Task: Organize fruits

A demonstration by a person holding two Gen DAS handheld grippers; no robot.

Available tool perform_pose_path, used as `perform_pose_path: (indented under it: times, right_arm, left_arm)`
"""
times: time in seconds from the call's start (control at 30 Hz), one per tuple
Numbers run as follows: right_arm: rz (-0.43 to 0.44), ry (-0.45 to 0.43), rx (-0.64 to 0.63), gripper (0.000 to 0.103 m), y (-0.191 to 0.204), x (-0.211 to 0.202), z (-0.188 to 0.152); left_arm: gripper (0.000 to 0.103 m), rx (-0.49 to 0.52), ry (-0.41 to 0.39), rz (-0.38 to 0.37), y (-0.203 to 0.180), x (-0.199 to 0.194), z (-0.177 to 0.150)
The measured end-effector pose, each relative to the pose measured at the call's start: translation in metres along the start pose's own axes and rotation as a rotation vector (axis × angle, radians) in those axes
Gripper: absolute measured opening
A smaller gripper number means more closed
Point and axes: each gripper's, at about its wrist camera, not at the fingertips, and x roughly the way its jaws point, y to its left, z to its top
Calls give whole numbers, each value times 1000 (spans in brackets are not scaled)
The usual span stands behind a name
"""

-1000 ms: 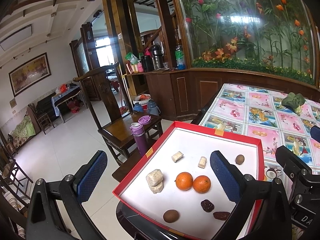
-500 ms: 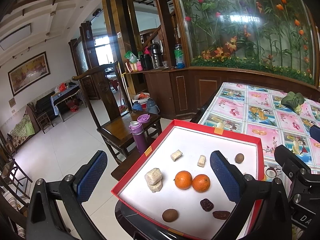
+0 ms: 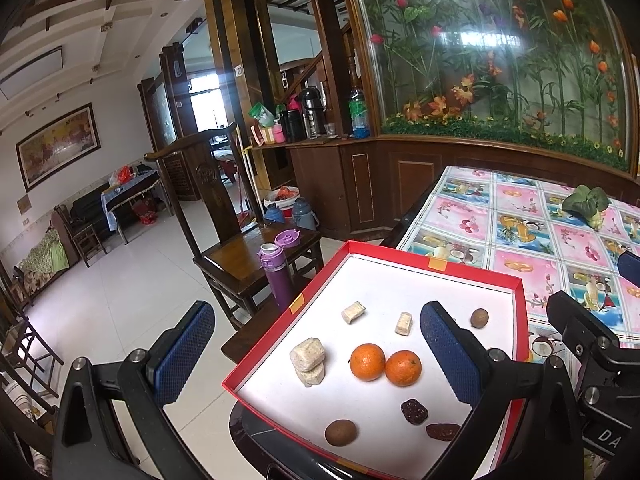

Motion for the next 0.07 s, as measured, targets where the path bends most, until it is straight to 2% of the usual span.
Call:
perform_pose_path:
  times: [0.07]
  right_arm:
    - [-6, 3, 2, 96, -1, 1, -1]
  left_arm:
    - [103, 4, 6, -3, -1, 1, 0]
